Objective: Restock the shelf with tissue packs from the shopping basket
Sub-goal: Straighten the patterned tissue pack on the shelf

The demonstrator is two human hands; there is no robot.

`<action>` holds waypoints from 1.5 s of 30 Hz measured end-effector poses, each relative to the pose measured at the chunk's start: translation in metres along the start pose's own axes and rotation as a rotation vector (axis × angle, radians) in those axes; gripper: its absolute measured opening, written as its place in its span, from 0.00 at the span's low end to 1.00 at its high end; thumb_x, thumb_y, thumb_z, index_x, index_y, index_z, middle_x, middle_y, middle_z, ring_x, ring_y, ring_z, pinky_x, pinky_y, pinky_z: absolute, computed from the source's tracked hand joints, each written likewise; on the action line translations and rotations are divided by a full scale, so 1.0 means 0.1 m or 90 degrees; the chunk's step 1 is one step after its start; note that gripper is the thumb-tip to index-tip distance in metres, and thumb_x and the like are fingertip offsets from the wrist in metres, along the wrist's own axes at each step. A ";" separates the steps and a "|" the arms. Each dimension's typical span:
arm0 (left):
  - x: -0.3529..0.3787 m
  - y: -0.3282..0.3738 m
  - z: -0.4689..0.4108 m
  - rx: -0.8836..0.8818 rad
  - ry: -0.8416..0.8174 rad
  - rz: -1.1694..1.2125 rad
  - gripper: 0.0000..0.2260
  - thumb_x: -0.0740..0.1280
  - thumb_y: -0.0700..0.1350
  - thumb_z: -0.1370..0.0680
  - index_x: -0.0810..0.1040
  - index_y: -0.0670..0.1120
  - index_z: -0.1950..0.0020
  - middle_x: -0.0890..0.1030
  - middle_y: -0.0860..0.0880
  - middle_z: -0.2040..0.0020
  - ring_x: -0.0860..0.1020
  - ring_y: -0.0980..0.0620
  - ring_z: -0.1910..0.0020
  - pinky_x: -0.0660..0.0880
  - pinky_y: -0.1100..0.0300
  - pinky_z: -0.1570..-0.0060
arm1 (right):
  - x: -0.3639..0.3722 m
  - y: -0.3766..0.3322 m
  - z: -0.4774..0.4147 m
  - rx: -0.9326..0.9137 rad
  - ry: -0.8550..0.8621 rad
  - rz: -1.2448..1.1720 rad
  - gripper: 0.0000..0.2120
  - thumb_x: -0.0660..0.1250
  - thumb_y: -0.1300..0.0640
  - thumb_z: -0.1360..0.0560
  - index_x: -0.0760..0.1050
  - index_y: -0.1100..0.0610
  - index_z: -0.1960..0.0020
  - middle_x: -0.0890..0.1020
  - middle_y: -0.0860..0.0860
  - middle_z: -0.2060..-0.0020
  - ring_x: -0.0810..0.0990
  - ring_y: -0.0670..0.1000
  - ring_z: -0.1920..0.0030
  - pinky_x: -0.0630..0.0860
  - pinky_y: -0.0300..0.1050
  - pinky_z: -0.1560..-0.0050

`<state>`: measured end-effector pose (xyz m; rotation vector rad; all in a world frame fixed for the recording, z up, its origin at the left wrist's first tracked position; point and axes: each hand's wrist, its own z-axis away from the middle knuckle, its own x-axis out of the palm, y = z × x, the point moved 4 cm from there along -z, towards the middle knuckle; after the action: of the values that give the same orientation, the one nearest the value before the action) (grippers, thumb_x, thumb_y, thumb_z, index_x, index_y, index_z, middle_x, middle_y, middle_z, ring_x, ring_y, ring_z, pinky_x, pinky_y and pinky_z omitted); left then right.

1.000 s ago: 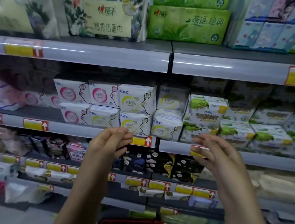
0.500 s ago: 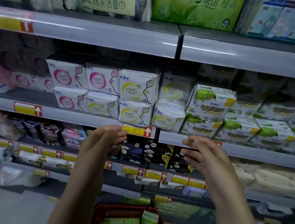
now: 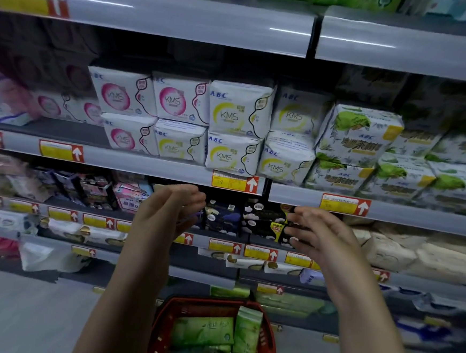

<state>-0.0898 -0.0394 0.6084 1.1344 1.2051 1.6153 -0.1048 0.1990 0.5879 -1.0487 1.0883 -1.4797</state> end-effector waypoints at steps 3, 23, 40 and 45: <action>-0.18 -0.01 -0.05 -0.012 -0.022 -0.021 0.08 0.60 0.43 0.20 0.79 0.46 0.49 0.84 0.48 0.50 0.82 0.52 0.49 0.76 0.58 0.48 | 0.18 0.12 0.07 0.016 0.017 0.009 0.09 0.62 0.57 0.21 0.79 0.57 0.47 0.85 0.52 0.51 0.84 0.52 0.53 0.78 0.45 0.52; -1.11 -1.24 -0.77 -0.179 -0.003 -0.111 0.08 0.61 0.42 0.19 0.77 0.44 0.56 0.81 0.45 0.55 0.79 0.47 0.52 0.72 0.52 0.46 | 0.86 1.47 -0.40 0.136 0.045 0.171 0.07 0.62 0.59 0.21 0.79 0.55 0.54 0.83 0.52 0.53 0.82 0.53 0.54 0.77 0.45 0.52; -1.51 -3.76 -1.05 -0.342 0.047 -0.162 0.08 0.60 0.43 0.18 0.76 0.41 0.47 0.81 0.47 0.55 0.79 0.50 0.53 0.71 0.56 0.49 | 0.69 4.02 -1.02 0.289 0.025 0.237 0.08 0.62 0.56 0.21 0.76 0.49 0.57 0.81 0.50 0.55 0.81 0.52 0.55 0.73 0.46 0.55; -1.74 -4.53 -1.01 -0.387 0.075 -0.199 0.07 0.67 0.44 0.24 0.80 0.41 0.59 0.82 0.38 0.57 0.79 0.42 0.56 0.72 0.51 0.53 | 0.60 4.78 -1.04 0.341 0.007 0.271 0.08 0.61 0.59 0.20 0.75 0.53 0.57 0.79 0.50 0.58 0.79 0.48 0.61 0.72 0.43 0.58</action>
<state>-0.0997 -0.1289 0.1208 0.4497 0.8173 1.6515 -0.1130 0.0974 0.1060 -0.4036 0.7908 -1.3167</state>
